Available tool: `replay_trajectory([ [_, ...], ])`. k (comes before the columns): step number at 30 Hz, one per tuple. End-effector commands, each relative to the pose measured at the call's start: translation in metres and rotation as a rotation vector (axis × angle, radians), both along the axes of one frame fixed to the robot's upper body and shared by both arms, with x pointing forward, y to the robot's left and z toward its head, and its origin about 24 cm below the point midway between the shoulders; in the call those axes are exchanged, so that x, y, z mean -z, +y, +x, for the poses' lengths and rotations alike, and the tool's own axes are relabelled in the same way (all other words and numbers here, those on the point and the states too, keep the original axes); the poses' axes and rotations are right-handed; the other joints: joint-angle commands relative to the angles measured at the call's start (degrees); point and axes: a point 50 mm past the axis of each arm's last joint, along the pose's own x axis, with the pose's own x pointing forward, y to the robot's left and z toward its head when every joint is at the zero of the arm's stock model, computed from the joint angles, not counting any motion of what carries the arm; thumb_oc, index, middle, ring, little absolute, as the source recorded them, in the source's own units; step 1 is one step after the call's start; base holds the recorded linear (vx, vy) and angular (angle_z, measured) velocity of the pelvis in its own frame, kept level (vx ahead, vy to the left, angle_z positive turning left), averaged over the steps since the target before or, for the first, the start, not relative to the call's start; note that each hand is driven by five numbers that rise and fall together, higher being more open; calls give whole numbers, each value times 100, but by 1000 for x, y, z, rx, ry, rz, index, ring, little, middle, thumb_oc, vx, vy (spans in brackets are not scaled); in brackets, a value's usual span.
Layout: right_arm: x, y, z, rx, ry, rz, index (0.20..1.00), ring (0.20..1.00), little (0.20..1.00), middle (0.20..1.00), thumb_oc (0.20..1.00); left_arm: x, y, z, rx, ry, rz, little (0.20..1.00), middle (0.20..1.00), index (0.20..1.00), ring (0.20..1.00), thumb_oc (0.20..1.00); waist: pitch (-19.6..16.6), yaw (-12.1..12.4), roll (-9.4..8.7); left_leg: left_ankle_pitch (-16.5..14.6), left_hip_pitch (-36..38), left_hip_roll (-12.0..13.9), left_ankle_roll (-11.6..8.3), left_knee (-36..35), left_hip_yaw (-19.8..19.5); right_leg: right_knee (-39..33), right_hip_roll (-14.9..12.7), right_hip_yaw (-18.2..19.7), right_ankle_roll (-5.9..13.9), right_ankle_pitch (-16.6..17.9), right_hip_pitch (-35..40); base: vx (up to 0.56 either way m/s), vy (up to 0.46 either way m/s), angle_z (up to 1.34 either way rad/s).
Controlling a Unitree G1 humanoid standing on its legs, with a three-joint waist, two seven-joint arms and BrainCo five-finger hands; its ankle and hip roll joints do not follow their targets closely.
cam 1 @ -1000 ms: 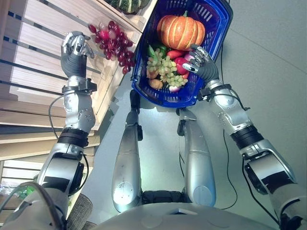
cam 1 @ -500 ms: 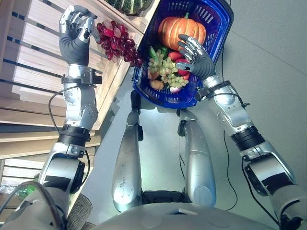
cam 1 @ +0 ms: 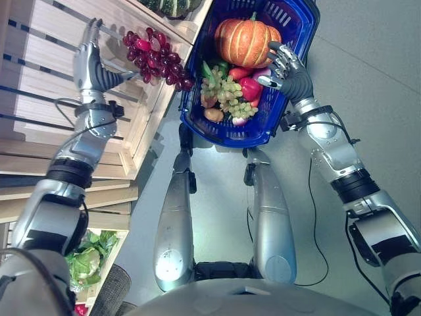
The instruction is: Pick up fruits and vegetables into the basket
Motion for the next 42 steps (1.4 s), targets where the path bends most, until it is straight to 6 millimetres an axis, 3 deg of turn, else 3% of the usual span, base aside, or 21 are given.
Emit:
replay_trajectory([
  [1,-7,2,-5,-53,-54,-2,1000,1000,1000,1000,1000,-14,8,2,-96,-41,179,1000,1000,1000,1000,1000,-164,-172,158,-408,-161,-465,239,365,382,-290,371,-387,99,-346,492,12,98,-2],
  [8,-15,7,0,-72,-60,-34,1000,1000,1000,1000,1000,-21,11,12,-184,15,493,1000,1000,1000,1000,1000,-164,-293,218,-382,-195,-423,204,378,503,-281,317,-352,99,-311,388,10,64,-2],
  [15,-20,12,2,-79,-60,-32,1000,1000,1000,1000,1000,-20,4,18,-145,79,668,1000,1000,1000,1000,1000,-164,-342,217,-361,-254,-407,195,390,529,-301,284,-347,118,-267,335,1,14,-4],
  [27,-20,21,-1,-89,-68,-24,1000,1000,1000,1000,1000,-5,-9,22,-38,195,708,1000,1000,1000,1000,1000,-164,-350,167,-375,-307,-388,230,401,526,-350,300,-311,155,-190,297,0,0,0],
  [42,-19,28,-3,-108,-79,6,1000,1000,1000,1000,1000,-15,-16,26,-32,195,723,1000,1000,1000,1000,1000,-164,-343,-7,-366,-417,-345,235,375,449,-408,369,-308,208,-119,232,0,-2,0],
])
